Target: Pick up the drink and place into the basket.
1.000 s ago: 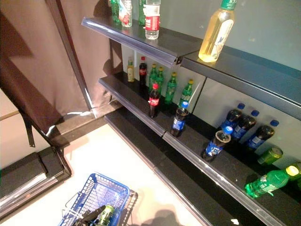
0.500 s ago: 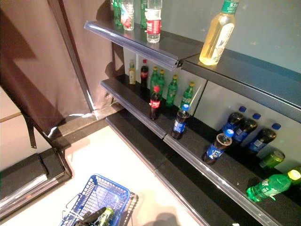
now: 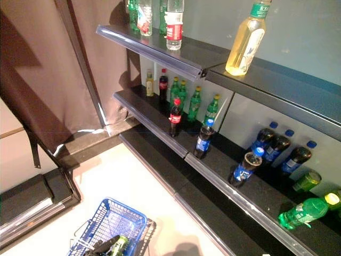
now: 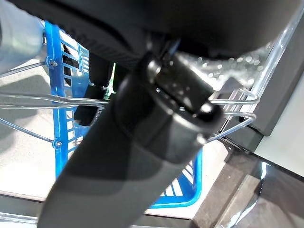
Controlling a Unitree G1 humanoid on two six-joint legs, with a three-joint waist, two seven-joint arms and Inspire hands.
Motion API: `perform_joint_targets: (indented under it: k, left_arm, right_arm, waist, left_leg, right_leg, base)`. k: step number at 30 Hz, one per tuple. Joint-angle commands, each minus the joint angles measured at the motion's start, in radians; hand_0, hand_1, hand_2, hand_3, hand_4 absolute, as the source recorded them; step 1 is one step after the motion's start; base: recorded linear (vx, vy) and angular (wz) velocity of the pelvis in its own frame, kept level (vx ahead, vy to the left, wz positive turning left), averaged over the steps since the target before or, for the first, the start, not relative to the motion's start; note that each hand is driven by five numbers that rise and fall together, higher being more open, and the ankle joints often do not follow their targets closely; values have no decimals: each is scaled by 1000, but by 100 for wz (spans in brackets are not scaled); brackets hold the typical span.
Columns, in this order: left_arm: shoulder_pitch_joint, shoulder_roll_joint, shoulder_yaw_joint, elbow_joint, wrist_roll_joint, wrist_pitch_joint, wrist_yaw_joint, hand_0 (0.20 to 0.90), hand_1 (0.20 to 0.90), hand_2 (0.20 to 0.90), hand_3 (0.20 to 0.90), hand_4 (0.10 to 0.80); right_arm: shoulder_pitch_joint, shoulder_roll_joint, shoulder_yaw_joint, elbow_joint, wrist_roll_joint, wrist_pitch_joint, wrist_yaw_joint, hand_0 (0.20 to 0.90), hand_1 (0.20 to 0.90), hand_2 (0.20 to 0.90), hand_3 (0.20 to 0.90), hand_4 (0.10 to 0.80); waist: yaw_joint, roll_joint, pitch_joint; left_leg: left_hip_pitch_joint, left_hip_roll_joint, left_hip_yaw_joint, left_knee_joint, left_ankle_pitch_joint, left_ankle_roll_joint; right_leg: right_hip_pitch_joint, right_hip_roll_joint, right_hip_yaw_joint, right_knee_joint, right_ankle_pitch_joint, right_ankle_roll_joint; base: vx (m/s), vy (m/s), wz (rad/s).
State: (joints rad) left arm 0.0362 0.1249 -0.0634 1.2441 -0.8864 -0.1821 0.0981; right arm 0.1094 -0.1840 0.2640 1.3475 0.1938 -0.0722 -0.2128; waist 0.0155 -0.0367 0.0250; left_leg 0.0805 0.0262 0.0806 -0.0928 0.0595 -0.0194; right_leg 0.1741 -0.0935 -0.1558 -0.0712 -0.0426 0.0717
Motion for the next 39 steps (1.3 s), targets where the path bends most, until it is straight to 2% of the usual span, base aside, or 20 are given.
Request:
perform_joint_targets:
  k: [1,5,6,8,9,10,11,12,15,18,25,34,39]
  left_arm:
    - [-35,25,-32,6,98,-49,5,300,300,300,200,100]
    - [-36,34,-40,-18,112,-36,15,300,300,300,200,100]
    - [-33,40,-48,-40,116,-28,26,300,300,300,200,100]
    - [-22,48,-55,-82,128,-10,44,300,300,300,200,100]
    - [-20,49,-56,-86,128,-8,46,300,300,300,200,100]
    - [-6,54,-56,-120,134,2,60,300,300,300,200,100]
    - [12,65,-54,-154,130,12,69,300,300,300,200,100]
    - [13,64,-54,-154,130,13,69,300,300,300,200,100]
    - [47,69,-39,-176,126,3,70,300,300,300,200,100]
    - [61,58,-17,-174,129,-3,69,300,300,300,200,100]
    - [88,36,25,-176,137,-9,65,300,300,300,200,100]
    - [113,13,55,-159,149,-42,41,300,300,300,200,100]
    - [119,16,58,-169,148,-34,40,300,300,300,200,100]
  right_arm:
    - [-77,-32,37,-41,-80,-89,-37,900,900,900,900,800]
    - [-89,-51,88,-149,-111,-138,-45,900,900,900,900,800]
    - [-96,-72,121,-247,-108,-143,-56,900,900,900,900,800]
    - [-99,-109,156,-456,-94,-77,-74,900,900,900,900,800]
    - [-98,-113,158,-474,-94,-75,-76,900,900,900,900,800]
    - [-91,-139,168,-622,-103,-59,-91,900,900,900,900,800]
    - [-84,-196,185,-851,-100,3,-113,900,900,900,900,800]
    - [-81,-199,184,-855,-100,6,-113,900,900,900,900,800]
    - [-76,-295,136,-1190,-126,11,-133,900,900,900,900,800]
    - [-81,-336,76,-1352,-142,0,-127,900,900,900,900,800]
    - [-81,-378,-53,-1566,-133,-44,-179,900,900,900,900,800]
    - [-63,-405,-199,-1713,-246,-141,-471,900,900,900,900,800]
    - [-32,-404,-240,-1712,-223,-149,-561,900,900,900,900,800]
  waist:
    - [32,30,59]
    - [40,21,63]
    - [45,15,68]
    - [50,7,71]
    - [50,7,71]
    - [50,1,74]
    - [48,-6,75]
    - [48,-5,75]
    - [35,-10,73]
    - [23,-7,63]
    - [5,-2,47]
    - [-16,10,40]
    - [-29,14,36]
  left_leg:
    - [26,42,-18,6,-66,-40]
    - [25,43,-26,6,-63,-40]
    - [22,44,-31,6,-60,-39]
    - [17,45,-37,9,-59,-38]
    - [16,45,-38,9,-59,-38]
    - [13,45,-42,12,-58,-38]
    - [9,45,-44,14,-58,-38]
    - [9,45,-44,14,-58,-38]
    - [14,45,-40,11,-61,-36]
    - [23,47,-29,6,-66,-37]
    - [32,62,4,6,-71,-41]
    - [40,77,46,8,-80,-43]
    - [42,80,62,10,-82,-45]
  right_leg:
    - [-49,-61,-11,44,36,59]
    - [-48,-62,-16,47,37,61]
    - [-49,-61,-18,48,38,61]
    - [-51,-62,-23,50,40,62]
    - [-52,-62,-23,50,40,62]
    - [-54,-61,-25,53,40,62]
    - [-58,-59,-25,54,42,63]
    - [-58,-59,-26,54,41,63]
    - [-59,-55,-19,54,41,65]
    - [-56,-54,-13,50,38,68]
    - [-61,-58,-6,56,29,70]
    - [-69,-60,2,54,27,73]
    - [-73,-62,6,52,28,77]
  base:
    - [0,0,0]
    - [-4,-30,2]
    - [-17,-61,4]
    - [-17,-58,4]
    - [-14,-47,5]
    - [-20,-61,11]
    - [-18,-57,14]
    - [-9,-44,19]
    - [11,-14,11]
    - [25,18,0]
    - [25,18,-5]
    - [0,3,-12]
    - [2,5,-10]
